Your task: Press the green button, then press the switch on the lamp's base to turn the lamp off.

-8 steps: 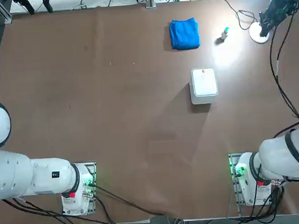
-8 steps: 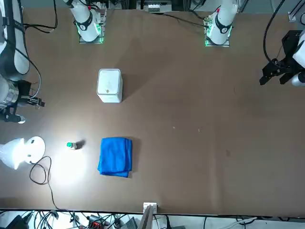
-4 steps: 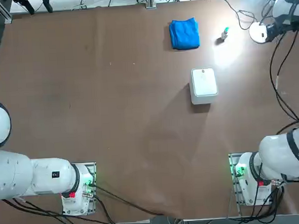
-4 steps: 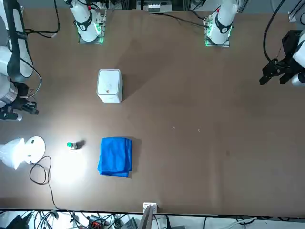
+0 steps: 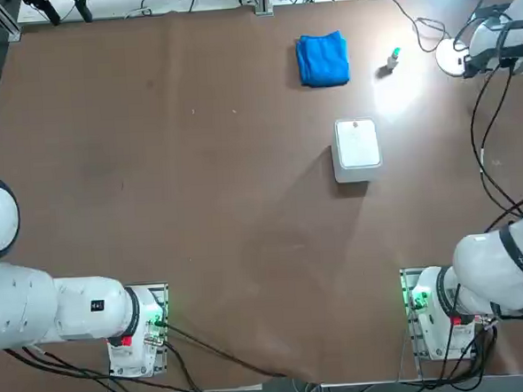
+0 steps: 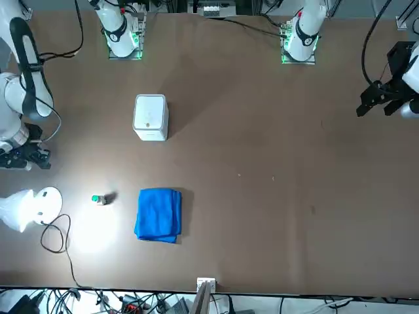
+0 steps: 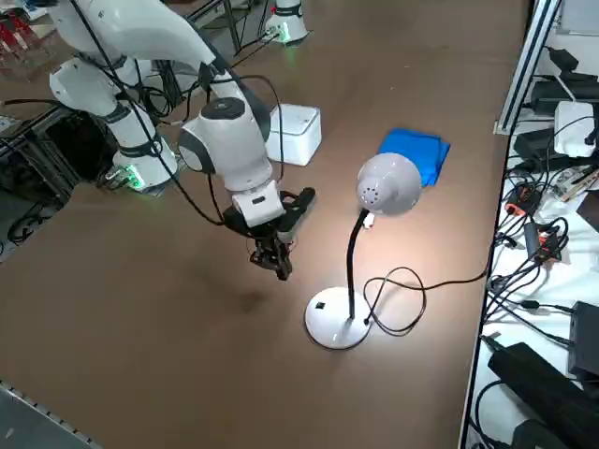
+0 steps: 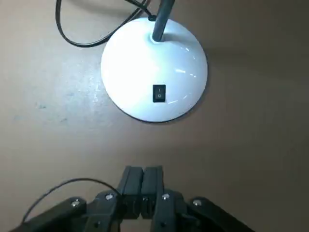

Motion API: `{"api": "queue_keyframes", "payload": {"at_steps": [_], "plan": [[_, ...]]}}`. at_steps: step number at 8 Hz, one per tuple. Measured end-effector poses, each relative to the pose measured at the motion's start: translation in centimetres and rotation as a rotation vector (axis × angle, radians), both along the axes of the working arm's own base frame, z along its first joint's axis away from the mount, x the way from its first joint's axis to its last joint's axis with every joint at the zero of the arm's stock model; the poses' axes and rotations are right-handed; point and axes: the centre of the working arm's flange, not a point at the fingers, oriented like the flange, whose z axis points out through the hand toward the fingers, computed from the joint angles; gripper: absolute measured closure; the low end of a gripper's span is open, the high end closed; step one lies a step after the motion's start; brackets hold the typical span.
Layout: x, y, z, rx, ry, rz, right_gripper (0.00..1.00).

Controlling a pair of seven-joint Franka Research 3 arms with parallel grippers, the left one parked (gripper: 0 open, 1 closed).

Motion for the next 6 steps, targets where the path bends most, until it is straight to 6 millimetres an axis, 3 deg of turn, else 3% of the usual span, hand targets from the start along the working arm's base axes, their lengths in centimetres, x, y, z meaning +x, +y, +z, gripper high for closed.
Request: {"api": "queue_keyframes", "payload": {"at_steps": [3,6], "plan": [[1.1,-1.2,-0.8,-0.027,-0.103,-0.025,0.99],[1.9,-0.9,-1.7,-0.019,-0.152,-0.067,0.99]]}}
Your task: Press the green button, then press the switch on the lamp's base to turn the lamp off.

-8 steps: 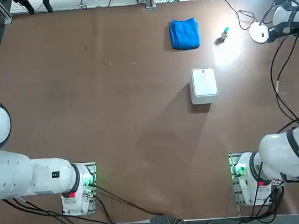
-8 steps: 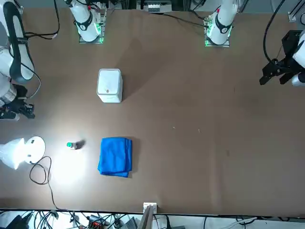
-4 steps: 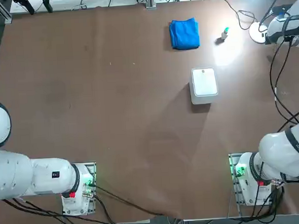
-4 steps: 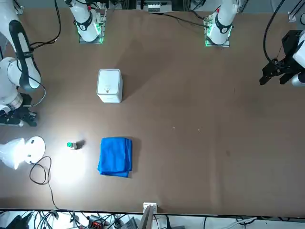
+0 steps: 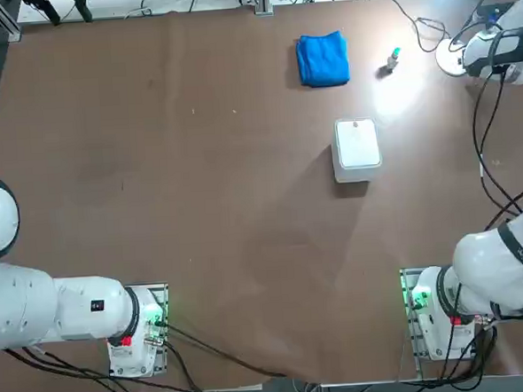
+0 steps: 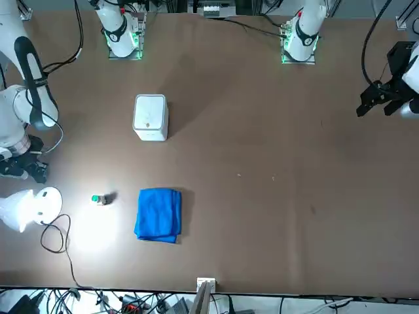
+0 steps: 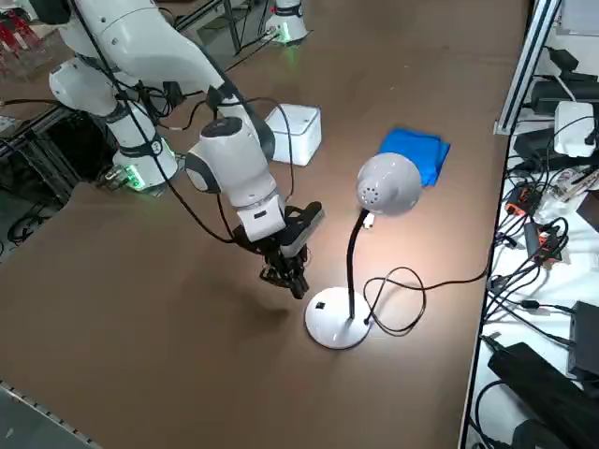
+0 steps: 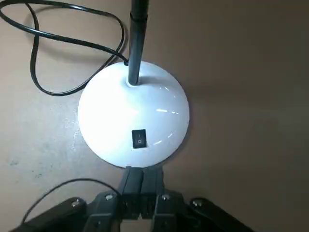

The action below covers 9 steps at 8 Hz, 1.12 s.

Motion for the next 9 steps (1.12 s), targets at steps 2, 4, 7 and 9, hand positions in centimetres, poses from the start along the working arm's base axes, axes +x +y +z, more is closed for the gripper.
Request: {"api": "queue_keyframes", "payload": {"at_steps": [2,4,7,9], "plan": [[0.1,0.3,-0.4,0.012,-0.006,-0.021,0.99],[0.8,1.4,-0.8,0.038,-0.027,-0.046,0.99],[1.4,1.8,-1.8,0.037,-0.073,-0.05,0.99],[1.4,1.7,-2.4,0.035,-0.085,-0.051,0.99]]}}
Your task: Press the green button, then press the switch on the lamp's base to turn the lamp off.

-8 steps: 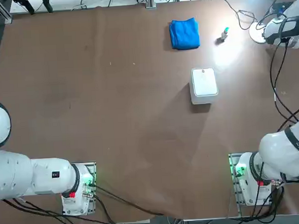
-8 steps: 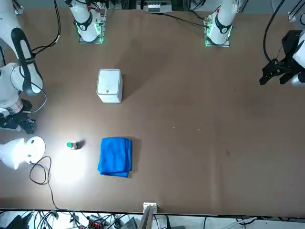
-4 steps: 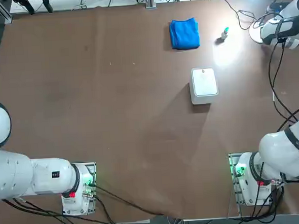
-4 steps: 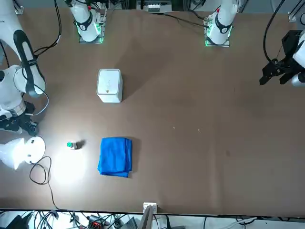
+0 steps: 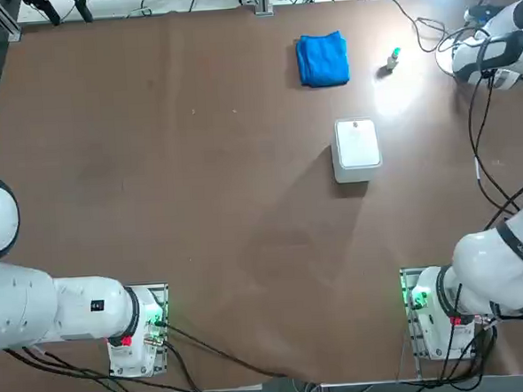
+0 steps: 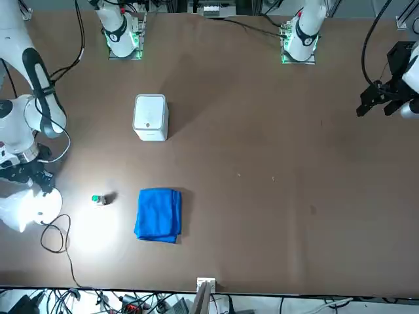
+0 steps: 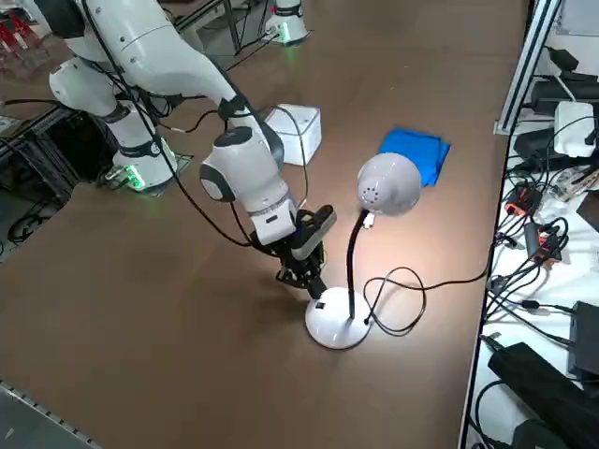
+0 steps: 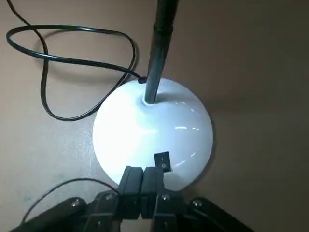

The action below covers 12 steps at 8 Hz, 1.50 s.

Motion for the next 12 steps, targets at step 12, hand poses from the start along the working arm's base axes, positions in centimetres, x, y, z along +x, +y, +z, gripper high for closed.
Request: {"api": "queue_keyframes", "payload": {"at_steps": [12], "plan": [[-0.14,-0.29,-0.78,0.006,0.006,-0.011,0.99]]}}
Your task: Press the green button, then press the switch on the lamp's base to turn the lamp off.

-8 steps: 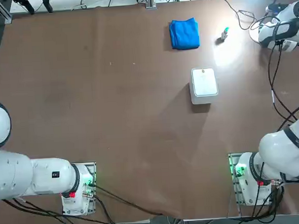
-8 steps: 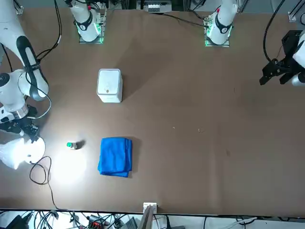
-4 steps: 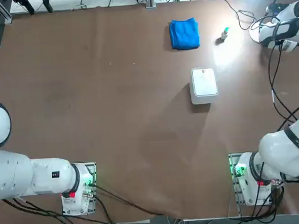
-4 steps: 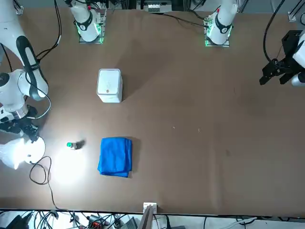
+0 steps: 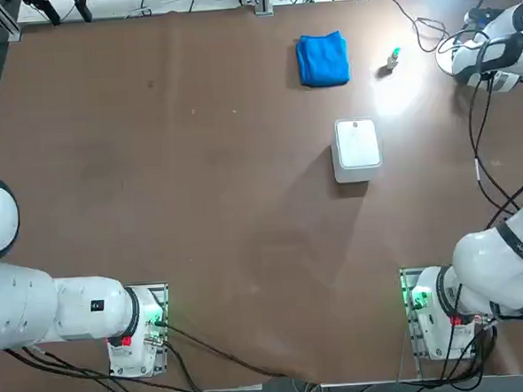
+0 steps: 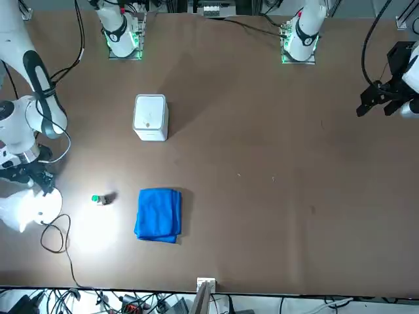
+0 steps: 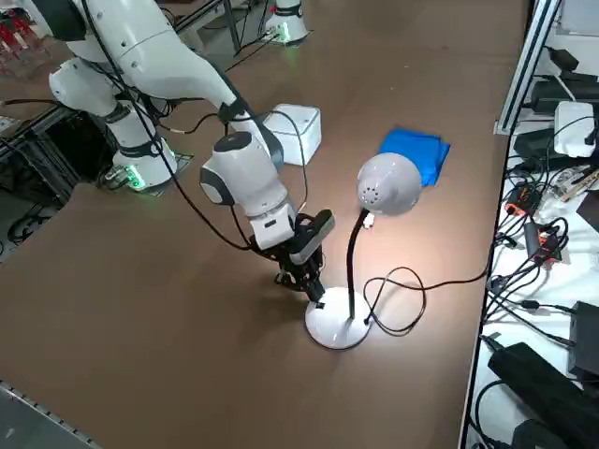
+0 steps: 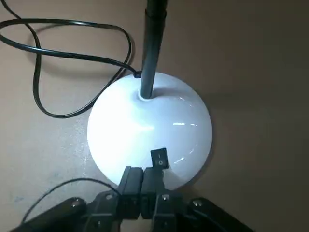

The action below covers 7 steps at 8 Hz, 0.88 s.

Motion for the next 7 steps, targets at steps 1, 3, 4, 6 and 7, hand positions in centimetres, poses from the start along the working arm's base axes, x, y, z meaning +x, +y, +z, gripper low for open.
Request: {"api": "queue_keyframes", "payload": {"at_steps": [1,3,4,6,7], "plan": [[0.0,0.0,-0.04,0.0,0.0,0.0,0.99],[0.04,-0.02,0.03,-0.001,-0.003,-0.001,0.99],[0.07,-0.04,0.07,-0.001,-0.004,-0.001,0.99],[0.15,-0.08,0.25,-0.004,-0.017,-0.002,0.99],[0.17,-0.11,0.32,-0.006,-0.022,-0.002,0.99]]}}
